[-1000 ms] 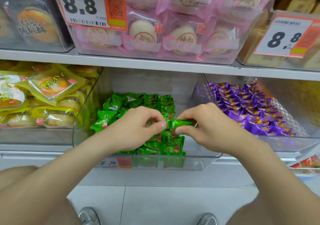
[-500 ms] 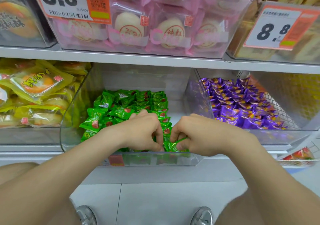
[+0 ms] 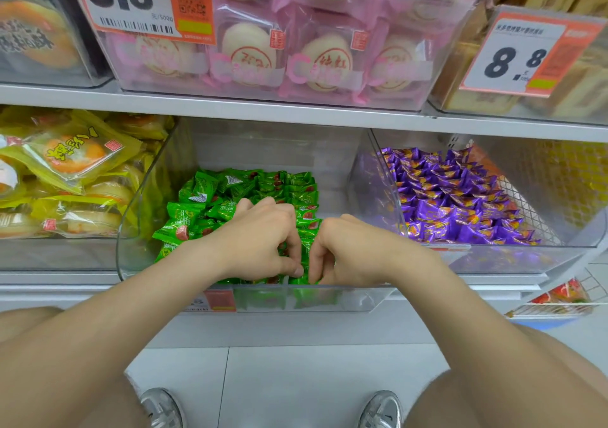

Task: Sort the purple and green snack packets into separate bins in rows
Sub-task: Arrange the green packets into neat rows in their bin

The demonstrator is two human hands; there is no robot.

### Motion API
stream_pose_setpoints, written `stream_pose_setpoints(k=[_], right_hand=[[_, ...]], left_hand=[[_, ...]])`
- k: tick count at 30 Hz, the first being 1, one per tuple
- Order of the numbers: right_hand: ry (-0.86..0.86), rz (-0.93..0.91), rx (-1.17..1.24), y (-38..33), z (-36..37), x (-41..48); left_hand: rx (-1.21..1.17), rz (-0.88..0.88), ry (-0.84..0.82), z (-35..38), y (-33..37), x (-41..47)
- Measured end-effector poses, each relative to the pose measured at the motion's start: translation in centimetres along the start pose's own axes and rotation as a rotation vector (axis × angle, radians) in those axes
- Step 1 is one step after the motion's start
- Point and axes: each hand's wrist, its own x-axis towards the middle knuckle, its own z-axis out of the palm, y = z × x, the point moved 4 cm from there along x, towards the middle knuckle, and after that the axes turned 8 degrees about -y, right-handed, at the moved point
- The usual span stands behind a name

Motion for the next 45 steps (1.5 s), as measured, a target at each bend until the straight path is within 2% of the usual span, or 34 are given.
stream_pose_setpoints(k=[6, 8, 10, 12, 13, 15, 17, 19, 23, 27, 34, 37, 41, 45], right_hand=[[-0.037, 0.05, 0.027, -0.3, -0.3, 0.0], [-0.065, 0.088, 0.134, -0.2, -1.0, -0.8], [0.059, 0.183, 0.248, 0.9, -1.8, -1.3], [0.266, 0.286, 0.174, 1.8, -2.5, -1.2], [0.301, 0.342, 0.131, 1.9, -2.5, -1.1], [0.229, 0.447, 0.108, 1.4, -1.9, -0.9], [0.113, 0.504, 0.113, 0.9, -1.0, -0.7], [0.071, 0.534, 0.115, 0.7, -0.4, -0.4], [0.139, 0.524, 0.221, 1.2, -0.6, 0.3], [0.117, 0.513, 0.353, 1.2, -0.3, -0.2], [0.075, 0.504, 0.336, 1.3, 0.3, 0.1], [0.084, 0.493, 0.339, 1.3, 0.5, 0.6], [0.147, 0.481, 0.288, 1.2, 0.6, 0.5], [0.395, 0.413, 0.127, 0.0, 0.4, 0.5]], left_hand=[[-0.019, -0.008, -0.057, 0.2, -0.3, -0.1], [-0.028, -0.009, -0.083, 0.2, -0.4, -0.1], [-0.049, -0.001, -0.091, 0.1, -0.5, -0.2], [-0.086, 0.009, -0.066, -0.3, -0.6, -0.3], [-0.103, 0.008, -0.036, -0.6, -0.7, -0.4], [-0.111, -0.008, 0.029, -1.1, -1.0, -0.4], [-0.079, -0.034, 0.061, -1.3, -1.3, -0.5], [-0.028, -0.041, 0.069, -1.0, -1.2, -0.4], [0.022, -0.033, 0.04, -0.3, -0.7, -0.2], [0.001, -0.019, 0.021, 0.1, -0.6, 0.0], [0.01, -0.041, 0.111, -0.9, -0.9, -0.4], [0.096, -0.071, 0.198, -1.5, -1.2, -1.1], [0.315, -0.223, 0.397, -1.7, -2.3, -1.9], [0.456, -0.472, 0.371, -2.6, -5.1, -1.6]])
